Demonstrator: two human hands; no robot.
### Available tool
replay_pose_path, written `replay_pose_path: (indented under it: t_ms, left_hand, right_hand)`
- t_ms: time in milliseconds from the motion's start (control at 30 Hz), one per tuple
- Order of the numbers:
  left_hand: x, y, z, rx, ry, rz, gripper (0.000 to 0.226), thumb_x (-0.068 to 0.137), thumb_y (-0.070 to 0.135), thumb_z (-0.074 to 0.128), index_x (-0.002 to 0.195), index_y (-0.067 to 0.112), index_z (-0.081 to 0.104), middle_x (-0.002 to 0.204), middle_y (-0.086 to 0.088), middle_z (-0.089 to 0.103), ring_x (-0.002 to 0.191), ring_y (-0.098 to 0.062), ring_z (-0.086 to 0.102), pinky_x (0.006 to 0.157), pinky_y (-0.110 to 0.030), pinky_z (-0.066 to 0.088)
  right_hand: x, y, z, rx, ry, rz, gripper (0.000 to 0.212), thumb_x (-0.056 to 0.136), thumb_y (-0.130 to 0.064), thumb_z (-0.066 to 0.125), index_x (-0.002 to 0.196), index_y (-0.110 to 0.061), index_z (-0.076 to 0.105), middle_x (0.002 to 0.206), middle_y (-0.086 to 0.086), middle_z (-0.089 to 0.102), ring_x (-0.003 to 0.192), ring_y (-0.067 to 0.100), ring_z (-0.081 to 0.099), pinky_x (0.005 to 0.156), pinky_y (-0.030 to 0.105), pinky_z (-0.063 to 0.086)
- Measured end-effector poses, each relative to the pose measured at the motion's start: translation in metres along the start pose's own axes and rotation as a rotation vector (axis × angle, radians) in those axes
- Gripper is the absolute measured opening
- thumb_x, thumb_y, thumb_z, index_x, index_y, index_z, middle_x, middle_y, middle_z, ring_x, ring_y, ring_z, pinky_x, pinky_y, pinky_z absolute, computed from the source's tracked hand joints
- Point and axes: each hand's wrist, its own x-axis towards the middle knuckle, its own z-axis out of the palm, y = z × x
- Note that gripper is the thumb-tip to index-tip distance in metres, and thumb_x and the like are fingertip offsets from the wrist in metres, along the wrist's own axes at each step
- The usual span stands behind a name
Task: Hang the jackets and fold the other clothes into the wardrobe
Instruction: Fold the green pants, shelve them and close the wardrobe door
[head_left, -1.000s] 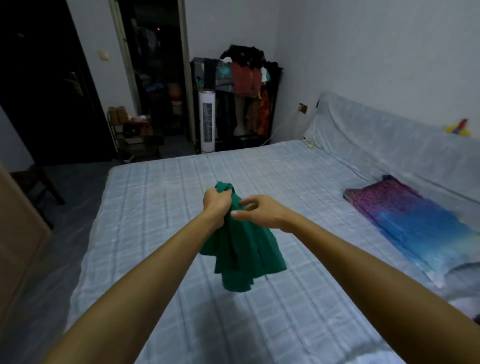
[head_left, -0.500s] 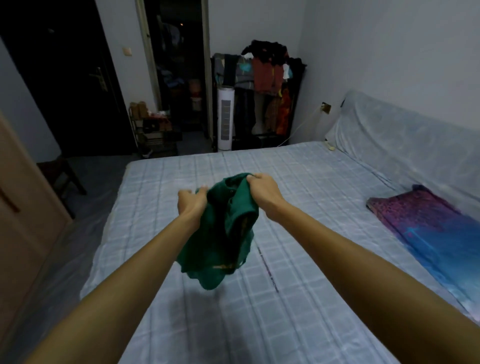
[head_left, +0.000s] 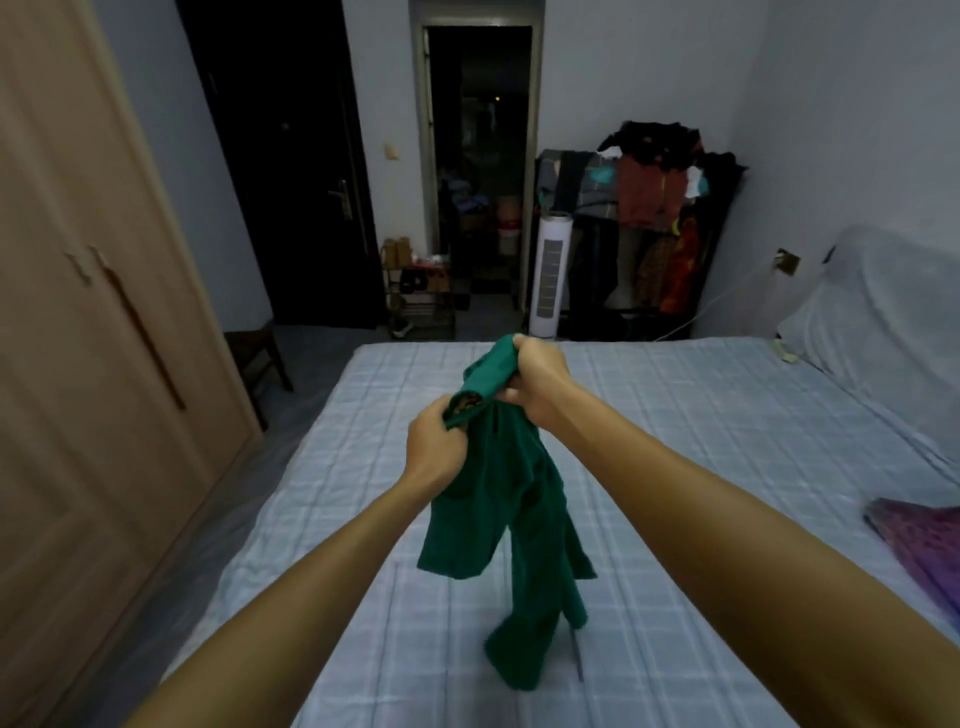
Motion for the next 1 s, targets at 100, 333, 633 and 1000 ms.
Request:
replay_pose_path:
  t_ms: [100,333,633,1000]
  left_hand:
    - [0.021,0.015,-0.004,0.073,0.070,0.012,0.030,0.086,0.001,0.045,0.096,0.024,0.061,0.085,-0.001,0.064,0.082,-0.025,0.061,0.063,-0.035,0.051]
    - [0.060,0.042,-0.005,0.379,-0.050,0.267,0.021,0.092,0.020,0.052,0.107,0.026,0.066,0.097,-0.001,0.069,0.084,-0.020,0.060,0.068,-0.030,0.047]
    - [0.071,0.022,-0.031,0.417,-0.265,0.328,0.025,0.080,0.039,0.070,0.098,0.028,0.055,0.082,0.005,0.066,0.073,-0.016,0.062,0.062,-0.033,0.050]
    - [0.087,-0.045,-0.038,0.463,-0.324,0.246,0.027,0.070,0.046,0.077,0.080,0.029,0.059,0.097,0.000,0.045,0.091,-0.017,0.045,0.076,-0.032,0.039]
  right_hand:
    - [0.006,-0.011,-0.019,-0.398,0.014,-0.104,0.037,0.093,-0.041,0.046,0.090,-0.008,0.061,0.082,0.009,0.069,0.071,0.027,0.067,0.055,0.035,0.056]
    - [0.007,-0.014,-0.043,-1.100,-0.365,-0.572,0.084,0.064,-0.034,0.063,0.141,-0.017,0.032,0.138,0.008,0.040,0.123,0.021,0.044,0.098,0.033,0.042]
    - [0.013,-0.036,-0.023,-1.361,-0.111,-0.820,0.018,0.086,-0.010,0.065,0.098,-0.019,0.074,0.096,0.003,0.072,0.089,0.021,0.065,0.081,0.040,0.053]
    - [0.022,-0.033,-0.022,-1.408,0.190,-0.955,0.027,0.089,-0.016,0.055,0.107,-0.028,0.070,0.105,0.002,0.072,0.095,0.030,0.064,0.079,0.038,0.052]
